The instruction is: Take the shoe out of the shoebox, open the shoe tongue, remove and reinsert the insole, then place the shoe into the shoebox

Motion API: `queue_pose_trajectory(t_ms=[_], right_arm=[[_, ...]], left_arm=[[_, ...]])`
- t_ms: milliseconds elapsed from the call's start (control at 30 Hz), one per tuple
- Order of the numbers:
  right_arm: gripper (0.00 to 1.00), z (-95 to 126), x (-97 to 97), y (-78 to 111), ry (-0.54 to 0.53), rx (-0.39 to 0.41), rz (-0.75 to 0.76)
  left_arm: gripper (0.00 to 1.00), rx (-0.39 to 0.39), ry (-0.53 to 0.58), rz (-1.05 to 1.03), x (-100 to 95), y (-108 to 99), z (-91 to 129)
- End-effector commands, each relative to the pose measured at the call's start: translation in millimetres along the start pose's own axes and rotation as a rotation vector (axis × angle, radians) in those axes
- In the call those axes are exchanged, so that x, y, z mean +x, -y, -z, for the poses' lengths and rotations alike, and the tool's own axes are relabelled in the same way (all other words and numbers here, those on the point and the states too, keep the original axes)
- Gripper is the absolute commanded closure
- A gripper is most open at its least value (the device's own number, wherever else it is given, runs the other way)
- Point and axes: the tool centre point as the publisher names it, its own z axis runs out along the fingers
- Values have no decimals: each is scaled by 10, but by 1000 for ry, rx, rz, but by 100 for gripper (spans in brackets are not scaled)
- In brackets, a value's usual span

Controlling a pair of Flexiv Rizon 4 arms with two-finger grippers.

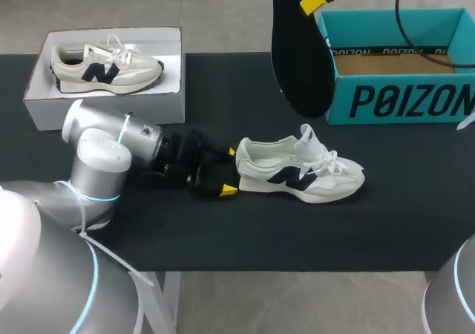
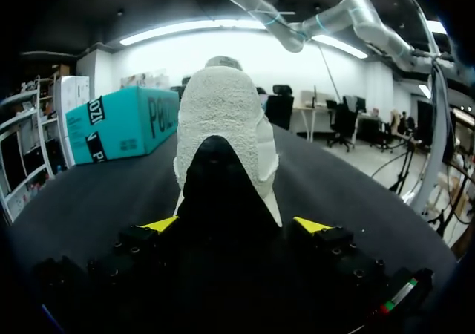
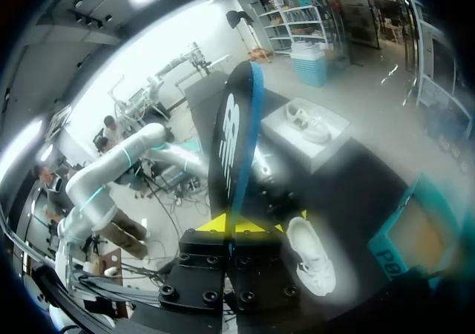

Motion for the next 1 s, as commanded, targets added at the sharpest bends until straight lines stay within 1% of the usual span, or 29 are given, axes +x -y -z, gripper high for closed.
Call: queue_pose_trajectory(t_ms=[33, 100, 233, 267, 367, 433, 467, 567, 700, 867, 900, 933, 967, 1000], right_arm=[[100, -6, -4, -2, 0, 0, 0], [100, -6, -4, -2, 0, 0, 0], [100, -6, -4, -2, 0, 0, 0], [100, -6, -4, -2, 0, 0, 0], [100, -6, -4, -2, 0, 0, 0], [100, -6, -4, -2, 0, 0, 0], [100, -6, -4, -2, 0, 0, 0], [100, -6, -4, -2, 0, 0, 0], [100, -6, -4, -2, 0, 0, 0], [100, -6, -4, -2, 0, 0, 0], [100, -6, -4, -2, 0, 0, 0], [100, -6, -4, -2, 0, 0, 0], [100, -6, -4, -2, 0, 0, 0], [100, -6, -4, -2, 0, 0, 0]], left_arm=[[0, -56, 2, 17, 126, 47, 53], [0, -109, 7, 16, 153, 67, 103], [0, -243, 35, 12, 186, 162, 298], [0, -263, 38, 12, 191, 182, 325], [0, -382, 54, 12, 226, 282, 445], [0, -431, 66, 6, 235, 357, 506], [0, -472, 70, 5, 238, 388, 532], [0, -545, 75, 3, 235, 482, 596], [0, -610, 53, 7, 226, 570, 639], [0, -667, 2, 14, 223, 634, 618], [0, -665, -11, 15, 221, 643, 612], [0, -633, -49, 29, 221, 664, 596], [0, -637, -45, 28, 222, 681, 588], [0, -675, -33, 17, 206, 694, 587]])
